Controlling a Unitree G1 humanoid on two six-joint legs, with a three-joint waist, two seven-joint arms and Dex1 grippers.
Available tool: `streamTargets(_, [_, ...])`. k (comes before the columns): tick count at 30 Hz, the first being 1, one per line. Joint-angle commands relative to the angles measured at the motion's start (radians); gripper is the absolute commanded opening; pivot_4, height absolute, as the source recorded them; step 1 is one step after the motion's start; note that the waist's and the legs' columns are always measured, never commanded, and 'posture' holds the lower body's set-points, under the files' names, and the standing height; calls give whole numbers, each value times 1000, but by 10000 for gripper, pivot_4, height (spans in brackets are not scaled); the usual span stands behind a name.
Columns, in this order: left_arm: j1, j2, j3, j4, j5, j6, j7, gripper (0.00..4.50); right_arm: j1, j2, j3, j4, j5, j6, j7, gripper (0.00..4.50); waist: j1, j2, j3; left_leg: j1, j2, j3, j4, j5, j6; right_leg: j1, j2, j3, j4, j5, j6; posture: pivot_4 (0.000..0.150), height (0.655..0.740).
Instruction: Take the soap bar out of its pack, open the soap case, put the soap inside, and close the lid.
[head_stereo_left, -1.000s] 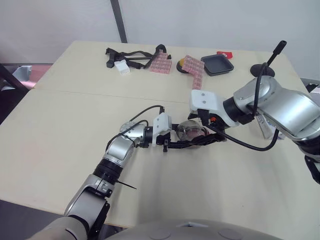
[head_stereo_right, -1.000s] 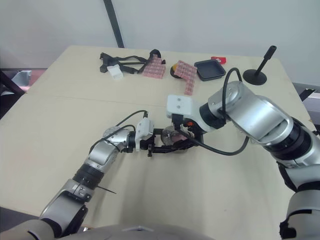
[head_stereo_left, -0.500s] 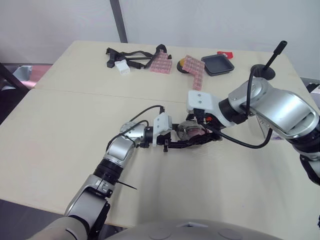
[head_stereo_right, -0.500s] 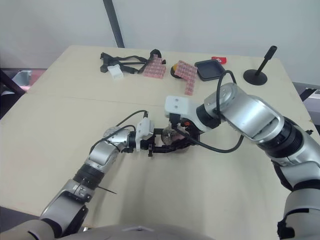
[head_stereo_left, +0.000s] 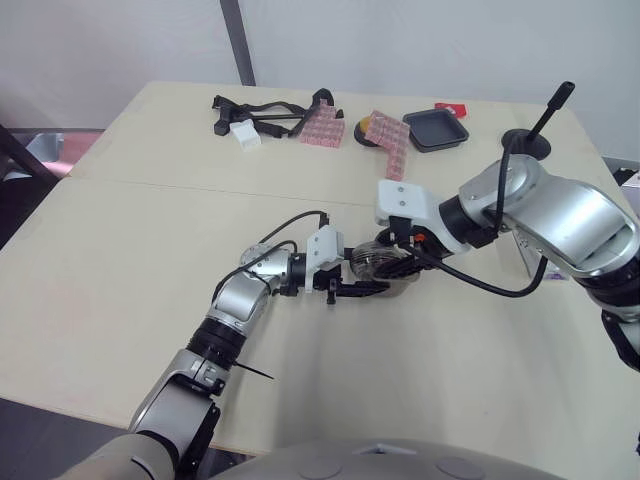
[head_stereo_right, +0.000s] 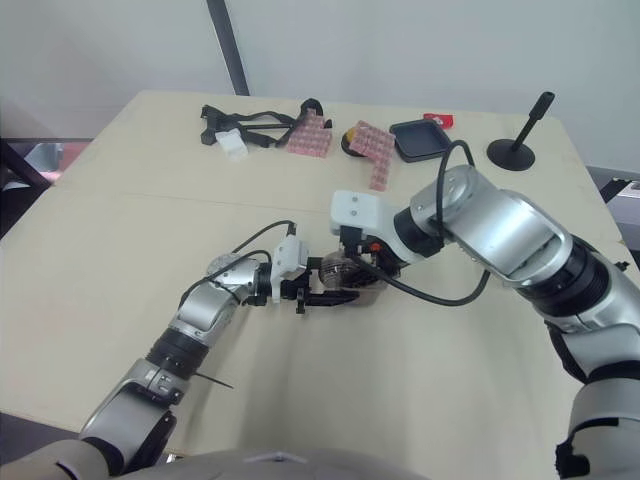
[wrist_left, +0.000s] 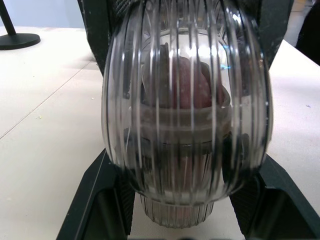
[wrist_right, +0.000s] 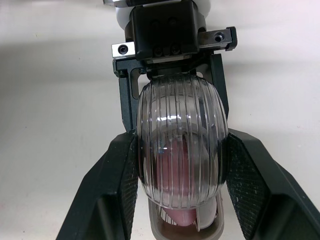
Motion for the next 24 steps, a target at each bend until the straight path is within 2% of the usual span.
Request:
streamTargets(1, [8,3,21,-47,-26,3,7,19273,49,-20,-117,-26,29,-33,-19,19699,1,0,0,0,0,0,0,0,0,0,0,0,0,0,0,1500,7398])
streamTargets(11, [19,19,38,-36,-40,-24,-19,19273,317,6,-334,-86,54,-176,-121,19699,1,0,0,-1,0,0,0,0,0,0,0,0,-1,0,0,1500,7398])
streamTargets(18, [5,33,42,-5,-36,-45,-36,19273,467,-51,-379,-113,44,-322,-85,19699,-1,0,0,0,0,0,0,0,0,0,0,0,-3,0,0,1500,7398])
streamTargets(24, [-6,43,46,16,-33,-57,-44,19273,506,-73,-388,-114,56,-372,-60,19699,-11,0,0,0,0,0,0,0,0,0,0,0,-3,0,0,1500,7398])
